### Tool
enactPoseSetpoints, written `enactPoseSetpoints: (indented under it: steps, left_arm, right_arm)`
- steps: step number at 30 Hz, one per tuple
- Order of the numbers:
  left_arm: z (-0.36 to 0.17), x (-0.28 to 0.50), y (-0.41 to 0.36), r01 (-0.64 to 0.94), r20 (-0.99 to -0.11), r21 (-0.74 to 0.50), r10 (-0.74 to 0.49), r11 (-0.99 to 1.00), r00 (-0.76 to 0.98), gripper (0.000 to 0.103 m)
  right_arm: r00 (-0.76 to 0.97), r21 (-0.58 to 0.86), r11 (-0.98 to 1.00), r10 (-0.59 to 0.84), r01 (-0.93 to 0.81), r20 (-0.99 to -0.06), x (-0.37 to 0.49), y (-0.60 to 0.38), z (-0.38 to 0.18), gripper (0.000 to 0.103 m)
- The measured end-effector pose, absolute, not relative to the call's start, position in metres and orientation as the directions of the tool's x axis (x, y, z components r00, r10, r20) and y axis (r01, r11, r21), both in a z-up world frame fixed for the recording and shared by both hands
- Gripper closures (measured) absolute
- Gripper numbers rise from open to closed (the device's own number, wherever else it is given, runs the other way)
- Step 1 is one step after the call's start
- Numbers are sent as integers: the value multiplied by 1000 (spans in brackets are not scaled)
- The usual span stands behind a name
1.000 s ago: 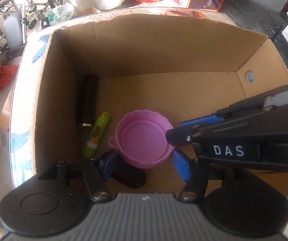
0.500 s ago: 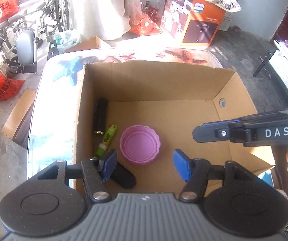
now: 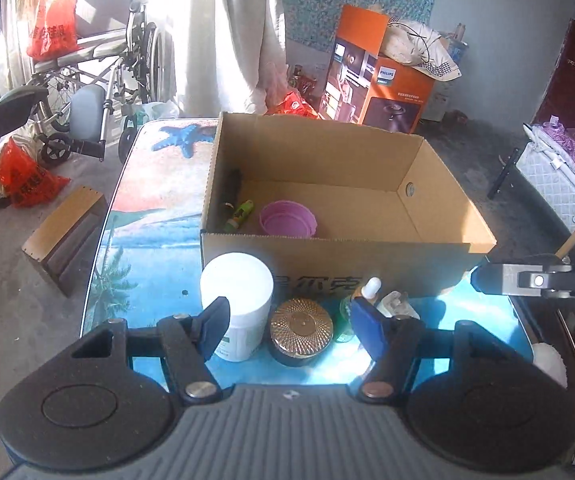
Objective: Organize rigid objects
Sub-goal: 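Move the right tool to the black electrical tape roll and grip its edge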
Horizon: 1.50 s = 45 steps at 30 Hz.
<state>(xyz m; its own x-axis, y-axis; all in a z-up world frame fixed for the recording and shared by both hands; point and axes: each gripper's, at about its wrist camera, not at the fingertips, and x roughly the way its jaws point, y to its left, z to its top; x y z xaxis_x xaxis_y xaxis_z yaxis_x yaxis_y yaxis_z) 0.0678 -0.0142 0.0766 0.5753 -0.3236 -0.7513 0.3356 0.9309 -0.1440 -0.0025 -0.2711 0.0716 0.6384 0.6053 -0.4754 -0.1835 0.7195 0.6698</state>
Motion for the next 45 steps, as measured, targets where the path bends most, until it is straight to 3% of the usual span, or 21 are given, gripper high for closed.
enactPoseSetpoints:
  steps: [11,15,19,28,33,37,45]
  left_arm:
    - [13,35,12,281,-814,-113,-251,953,524,35]
    - [1,26,13,288,-827,-66,-214,955,520,30]
    - [-7,26,14,288,-834,-47,-196,957,515,27]
    - [-38,37,1,324,-855,20,-151,946,495,28]
    - [-39,35,-3,343,-843,40,-153,938,515,31]
    - [-38,35,-5,337,-837,38,-154,941,524,36]
    - [-38,32,-37,426,-836,31,-210,904,506,36]
  right_arm:
    - [521,642,760,590,-100,-617,-17,-209,-1,72]
    - [478,625,770,601,-129,-641,-3,-184,-10,70]
    - [437,609,773,616,-178,-655,16,-161,-12,57]
    - [371,519,826,563,-219,-739,48,-118,-38,57]
    - [374,485,835,550,-259,-747,55,-101,-41,63]
    - [369,479,838,545,-261,-753,57,-99,-45,83]
    - [400,481,856,514,-188,-758,42,-132,-45,86]
